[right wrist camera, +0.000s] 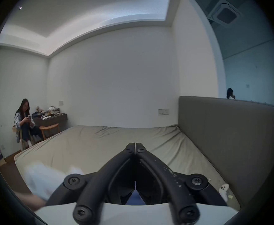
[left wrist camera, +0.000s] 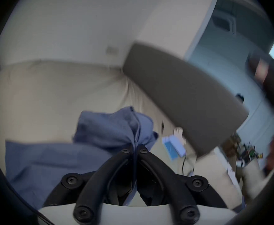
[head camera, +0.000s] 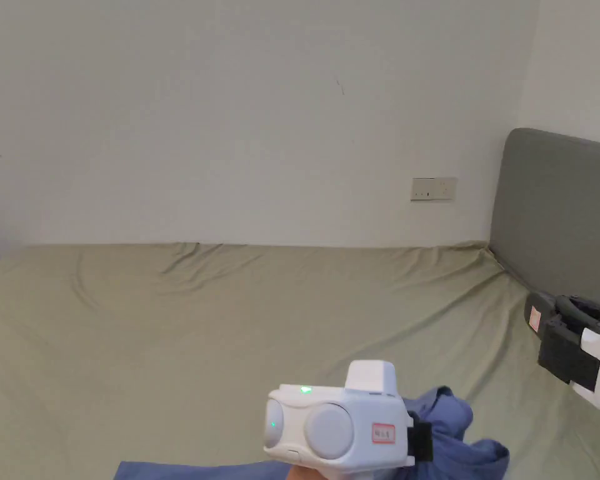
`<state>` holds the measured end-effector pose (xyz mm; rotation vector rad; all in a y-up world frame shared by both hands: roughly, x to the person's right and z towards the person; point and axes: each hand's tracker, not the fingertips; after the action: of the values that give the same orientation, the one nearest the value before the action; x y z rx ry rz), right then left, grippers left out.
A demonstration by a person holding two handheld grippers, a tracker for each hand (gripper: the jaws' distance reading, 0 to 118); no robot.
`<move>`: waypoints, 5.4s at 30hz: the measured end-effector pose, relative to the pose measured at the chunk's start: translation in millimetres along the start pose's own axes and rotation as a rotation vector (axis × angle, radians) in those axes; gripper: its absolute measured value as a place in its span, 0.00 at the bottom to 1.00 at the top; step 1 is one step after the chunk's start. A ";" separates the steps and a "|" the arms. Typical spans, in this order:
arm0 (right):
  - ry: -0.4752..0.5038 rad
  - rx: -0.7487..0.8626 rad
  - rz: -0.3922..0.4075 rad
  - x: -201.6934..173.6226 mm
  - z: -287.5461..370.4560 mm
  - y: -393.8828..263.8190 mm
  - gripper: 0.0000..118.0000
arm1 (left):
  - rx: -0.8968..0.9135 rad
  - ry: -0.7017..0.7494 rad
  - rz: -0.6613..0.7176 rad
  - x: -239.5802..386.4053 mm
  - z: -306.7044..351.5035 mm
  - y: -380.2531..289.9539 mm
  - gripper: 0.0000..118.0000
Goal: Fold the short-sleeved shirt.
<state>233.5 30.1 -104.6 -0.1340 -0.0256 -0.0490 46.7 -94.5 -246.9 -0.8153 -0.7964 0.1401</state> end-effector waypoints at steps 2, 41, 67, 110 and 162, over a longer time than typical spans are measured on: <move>-0.021 0.000 -0.001 13.1 13.0 -4.2 0.01 | -0.130 0.035 -0.076 18.2 -43.3 -45.7 0.02; -0.081 -0.104 -0.004 21.5 -40.3 -48.9 0.01 | 0.314 0.466 0.126 -233.8 292.6 27.4 0.00; -0.043 -0.432 -0.035 11.6 -147.4 -157.5 0.01 | -0.178 0.488 -0.072 -376.6 14.8 -45.2 0.02; -0.035 0.358 -0.143 24.8 -42.9 116.4 0.02 | 0.845 0.678 -0.050 -126.6 407.2 77.3 0.01; 0.069 -0.332 -0.052 52.4 -234.5 -68.5 0.02 | 0.364 0.714 -0.105 -302.2 173.2 67.2 0.01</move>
<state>287.6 -71.7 -326.3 -0.4631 0.0486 -0.1097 -273.4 -65.8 -397.0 -0.4228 -0.1262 -0.0993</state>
